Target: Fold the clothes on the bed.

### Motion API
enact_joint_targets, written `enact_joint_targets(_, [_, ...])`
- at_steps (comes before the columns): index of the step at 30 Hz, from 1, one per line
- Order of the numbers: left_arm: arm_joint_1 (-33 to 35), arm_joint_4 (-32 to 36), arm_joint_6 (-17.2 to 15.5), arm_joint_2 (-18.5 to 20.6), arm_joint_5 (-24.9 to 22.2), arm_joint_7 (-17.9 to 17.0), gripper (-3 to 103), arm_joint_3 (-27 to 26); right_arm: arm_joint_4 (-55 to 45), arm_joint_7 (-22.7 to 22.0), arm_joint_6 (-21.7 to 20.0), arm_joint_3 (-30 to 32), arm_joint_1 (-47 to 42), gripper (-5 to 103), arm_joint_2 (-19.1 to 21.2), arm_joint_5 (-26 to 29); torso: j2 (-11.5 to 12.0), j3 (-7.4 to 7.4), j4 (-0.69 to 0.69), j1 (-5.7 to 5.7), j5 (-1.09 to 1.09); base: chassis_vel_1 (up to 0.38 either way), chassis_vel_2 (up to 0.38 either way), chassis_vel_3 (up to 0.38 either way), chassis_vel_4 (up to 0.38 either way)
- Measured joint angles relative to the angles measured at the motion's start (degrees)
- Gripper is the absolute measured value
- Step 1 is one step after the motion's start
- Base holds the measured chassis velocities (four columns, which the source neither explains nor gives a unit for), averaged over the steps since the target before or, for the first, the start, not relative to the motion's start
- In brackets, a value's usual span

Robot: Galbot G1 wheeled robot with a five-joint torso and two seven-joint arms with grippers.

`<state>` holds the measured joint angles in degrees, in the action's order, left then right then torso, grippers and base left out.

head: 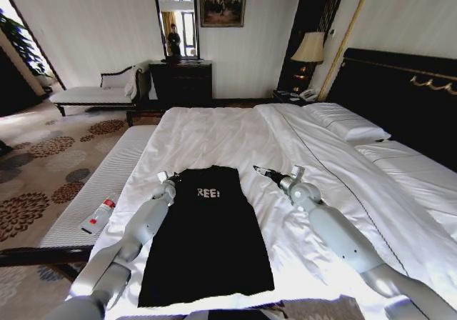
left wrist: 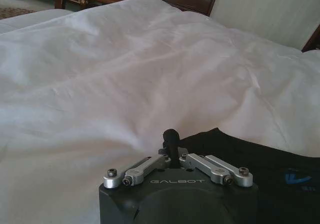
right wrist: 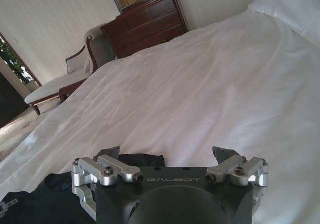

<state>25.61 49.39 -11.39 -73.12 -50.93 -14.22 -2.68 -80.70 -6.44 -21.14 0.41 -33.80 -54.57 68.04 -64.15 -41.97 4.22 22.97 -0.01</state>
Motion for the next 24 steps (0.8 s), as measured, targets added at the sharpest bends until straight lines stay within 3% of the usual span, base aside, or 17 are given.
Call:
enact_joint_targets(4, [-1.2,-1.0,0.0,-1.0,0.0,0.7,2,1.1,3.4,0.3,0.0,-0.5,1.7,100,-2.5,-1.0,0.0,0.01,0.09,-0.02,-0.01,0.0,0.0,0.0,0.0])
enact_joint_targets(7, [-1.4,-1.1,0.1,-0.9,0.0,0.8,2,1.6,6.3,1.0,0.2,-1.2,3.0,100,-4.2,-1.8,0.0,0.01,0.08,-0.03,0.01,0.0,0.0,0.0,0.0])
enact_joint_targets(9, [-2.3,-1.9,0.2,-1.3,-0.1,0.8,2,2.5,12.1,2.6,0.7,-1.7,5.2,100,-6.9,-2.5,0.0,0.01,-0.01,-0.03,0.02,0.0,0.0,0.0,0.0])
enact_joint_targets(16, [-4.1,-3.5,0.3,-4.2,-0.2,1.0,2,3.5,23.7,6.4,2.2,-1.9,9.8,100,-14.4,-5.5,0.0,0.01,0.07,-0.02,0.01,0.0,0.0,0.0,0.0])
enact_joint_targets(24, [-3.9,-3.3,0.4,-4.5,-0.3,1.0,2,3.4,33.0,11.5,4.6,-2.1,12.4,100,-19.4,-10.5,0.0,0.01,0.01,-0.02,-0.01,0.0,0.0,0.0,0.0])
